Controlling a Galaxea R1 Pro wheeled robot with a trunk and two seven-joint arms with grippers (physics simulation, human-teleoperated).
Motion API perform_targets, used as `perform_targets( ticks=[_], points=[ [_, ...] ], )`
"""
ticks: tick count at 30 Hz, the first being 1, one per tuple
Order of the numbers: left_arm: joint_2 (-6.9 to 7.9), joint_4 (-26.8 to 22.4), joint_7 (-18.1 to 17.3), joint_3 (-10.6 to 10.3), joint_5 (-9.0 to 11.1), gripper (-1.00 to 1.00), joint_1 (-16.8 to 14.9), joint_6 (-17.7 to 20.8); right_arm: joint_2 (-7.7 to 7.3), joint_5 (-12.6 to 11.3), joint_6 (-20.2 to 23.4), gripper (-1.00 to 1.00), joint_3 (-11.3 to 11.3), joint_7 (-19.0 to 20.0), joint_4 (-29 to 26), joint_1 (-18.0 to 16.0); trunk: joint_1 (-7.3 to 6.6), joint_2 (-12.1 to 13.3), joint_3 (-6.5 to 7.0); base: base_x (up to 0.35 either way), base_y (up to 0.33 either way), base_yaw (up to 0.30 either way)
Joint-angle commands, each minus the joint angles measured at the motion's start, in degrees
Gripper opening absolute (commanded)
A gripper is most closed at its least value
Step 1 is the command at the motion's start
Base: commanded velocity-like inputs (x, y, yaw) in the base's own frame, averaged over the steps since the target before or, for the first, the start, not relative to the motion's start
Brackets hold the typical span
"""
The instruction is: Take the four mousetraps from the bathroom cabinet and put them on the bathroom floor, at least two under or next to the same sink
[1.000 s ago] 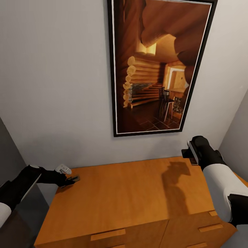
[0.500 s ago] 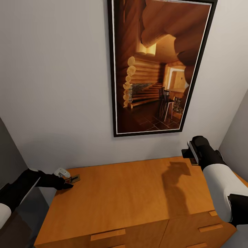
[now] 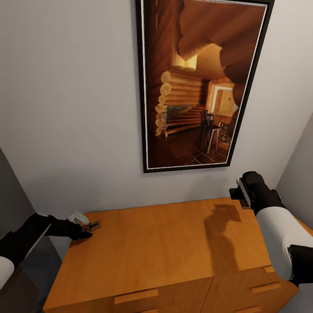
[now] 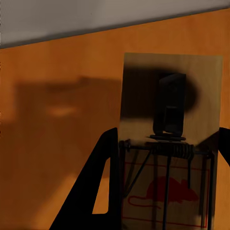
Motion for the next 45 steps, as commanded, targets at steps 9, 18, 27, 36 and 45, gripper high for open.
perform_targets(
  ticks=[9,18,27,36,45],
  points=[
    [0.01,2.0,-0.1,-0.1,-0.4,1.0,0.0,0.3,0.02,0.5,0.2,-1.0,-0.1,0.5,-0.1,0.0,0.02,0.0,-0.1,0.0,0.0,0.0],
    [-0.15,2.0,-0.1,-0.2,-0.5,-1.0,0.0,0.4,0.01,0.5,0.2,-1.0,-0.1,0.5,-0.1,0.0,0.02,0.0,-0.1,0.0,0.0,0.0],
    [-0.17,2.0,-0.1,-0.2,-0.5,-1.0,0.0,0.4,0.0,0.4,0.2,-1.0,-0.1,0.5,-0.1,0.0,0.02,0.0,-0.1,0.0,0.0,0.0],
    [-0.18,0.3,-0.3,-0.2,-0.6,-1.0,0.0,0.7,0.05,0.4,0.2,-1.0,-0.1,0.5,-0.1,0.0,0.02,0.0,-0.1,0.0,0.0,0.0],
    [0.07,-9.7,-0.6,0.0,-0.6,-1.0,0.0,7.2,0.09,0.4,0.2,-1.0,-0.1,0.5,-0.1,0.0,0.02,0.0,-0.1,0.0,0.0,0.0]
  ],
)
